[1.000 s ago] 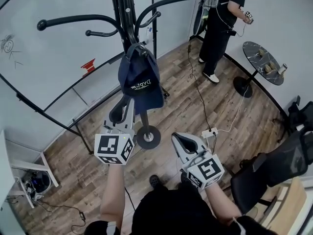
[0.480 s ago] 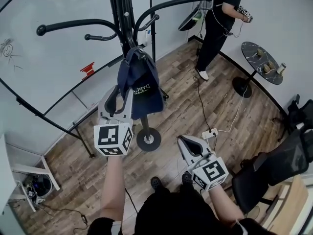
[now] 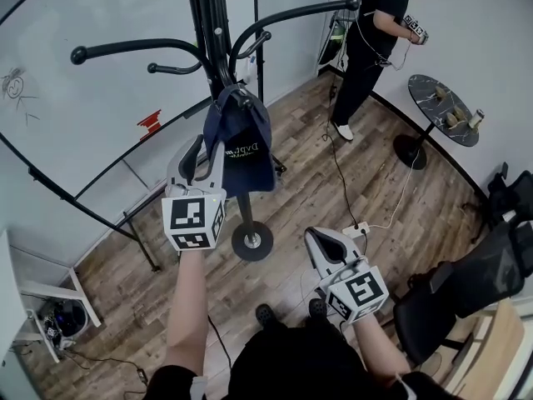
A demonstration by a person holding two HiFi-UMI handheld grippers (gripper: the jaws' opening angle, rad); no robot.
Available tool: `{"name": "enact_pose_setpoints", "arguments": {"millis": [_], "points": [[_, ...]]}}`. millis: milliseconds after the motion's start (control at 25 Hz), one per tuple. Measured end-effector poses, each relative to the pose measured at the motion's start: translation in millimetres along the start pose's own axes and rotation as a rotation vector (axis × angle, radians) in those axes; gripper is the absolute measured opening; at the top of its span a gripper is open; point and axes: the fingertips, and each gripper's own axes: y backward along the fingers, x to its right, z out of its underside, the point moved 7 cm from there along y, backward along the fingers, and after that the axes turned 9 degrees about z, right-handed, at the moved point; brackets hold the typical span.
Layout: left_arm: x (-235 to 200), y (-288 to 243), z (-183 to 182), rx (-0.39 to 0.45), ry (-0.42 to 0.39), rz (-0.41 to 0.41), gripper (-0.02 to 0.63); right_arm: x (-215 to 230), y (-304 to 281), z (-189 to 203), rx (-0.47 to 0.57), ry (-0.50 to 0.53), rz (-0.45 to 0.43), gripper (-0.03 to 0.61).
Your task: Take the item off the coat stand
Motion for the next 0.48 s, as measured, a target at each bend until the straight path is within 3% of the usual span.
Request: {"name": "enact_pose_setpoints", "arguments": {"millis": [480], "points": [[-5.2, -3.2, -1.2, -0.036, -0.035, 0.011, 0.075, 4.5, -1.9, 4.1, 0.018, -0.042, 0.012, 0.031]]}}
